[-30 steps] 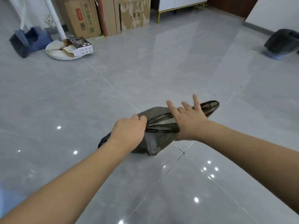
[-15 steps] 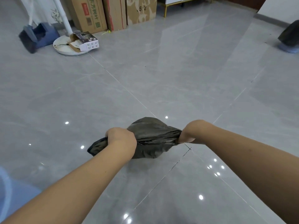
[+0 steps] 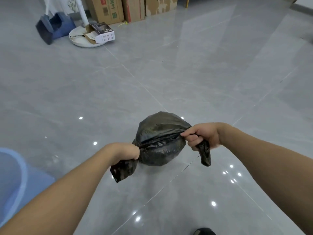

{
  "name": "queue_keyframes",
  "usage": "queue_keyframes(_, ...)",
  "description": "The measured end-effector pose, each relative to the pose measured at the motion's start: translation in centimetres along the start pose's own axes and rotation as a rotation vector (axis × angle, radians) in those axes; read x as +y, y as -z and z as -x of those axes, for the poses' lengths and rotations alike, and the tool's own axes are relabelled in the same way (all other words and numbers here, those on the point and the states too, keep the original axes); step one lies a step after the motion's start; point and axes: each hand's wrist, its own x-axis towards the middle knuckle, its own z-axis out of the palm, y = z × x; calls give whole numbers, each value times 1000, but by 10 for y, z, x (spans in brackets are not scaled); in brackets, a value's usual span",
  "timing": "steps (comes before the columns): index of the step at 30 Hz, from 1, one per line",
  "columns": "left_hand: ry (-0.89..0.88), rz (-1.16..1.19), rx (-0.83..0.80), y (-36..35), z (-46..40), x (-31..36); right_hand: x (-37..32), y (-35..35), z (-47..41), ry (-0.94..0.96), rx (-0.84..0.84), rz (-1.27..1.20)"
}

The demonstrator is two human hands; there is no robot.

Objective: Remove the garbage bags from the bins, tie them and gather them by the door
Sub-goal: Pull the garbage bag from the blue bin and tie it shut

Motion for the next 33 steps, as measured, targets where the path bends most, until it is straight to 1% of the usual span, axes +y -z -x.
queue_keyframes(1,29,97,-89,0,3,0,0,2,-1,47,-9,-76)
queue_keyframes(2,37,109,-160,-1,5,-2,0,3,-2,90,-13,-134)
queue_keyframes(3,46,75,-214,-2,5,-3,0,3,-4,122,-15,-186)
queue_keyframes(5,67,-67,-299,-7,2,-3,-1,4,-9,162,-26,-273)
queue_keyframes(6,75,-125,-322,-10,0,-3,-1,3,-12,177,-40,-305)
queue_keyframes(7,76,-156,-310,-13,-3,-3,-2,2,-16,197,-50,-320)
queue_keyframes(9,60,-133,-193,-20,-4,0,-7,1,-20,253,-58,-326)
queue_keyframes(11,6,-41,-58,-22,-8,1,-13,1,-20,306,-74,-382)
queue_keyframes(13,-45,114,38,-20,-9,1,-23,2,-16,344,-71,-479)
queue_keyframes(16,-142,333,242,-6,-4,6,-45,5,-6,396,-63,-635)
queue_keyframes(18,-245,472,380,5,2,15,-63,9,-1,414,-124,-758)
queue_keyframes(19,-281,551,430,10,7,20,-72,10,1,434,-159,-787)
queue_keyframes(20,-310,638,443,14,12,24,-79,10,3,466,-180,-791)
queue_keyframes(21,-345,723,406,18,17,27,-85,11,4,501,-183,-790)
queue_keyframes(22,-381,817,308,20,22,29,-88,11,5,531,-174,-800)
queue_keyframes(24,-425,991,48,25,28,29,-87,11,5,563,-135,-851)
queue_keyframes(25,-442,1072,-50,25,27,29,-83,13,4,576,-115,-877)
queue_keyframes(26,-466,1160,-101,25,25,28,-79,14,2,589,-100,-897)
queue_keyframes(27,-492,1249,-119,22,23,29,-73,16,0,607,-91,-911)
queue_keyframes(29,-527,1385,-72,13,18,37,-63,16,-6,661,-89,-933)
queue_keyframes(30,-517,1402,-10,6,15,43,-59,16,-8,694,-85,-954)
queue_keyframes(31,-506,1354,84,-1,13,49,-57,17,-9,729,-71,-981)
queue_keyframes(32,-502,1181,224,-10,10,55,-57,19,-10,762,-57,-997)
queue_keyframes(33,-488,862,404,-19,8,59,-57,22,-12,787,-50,-989)
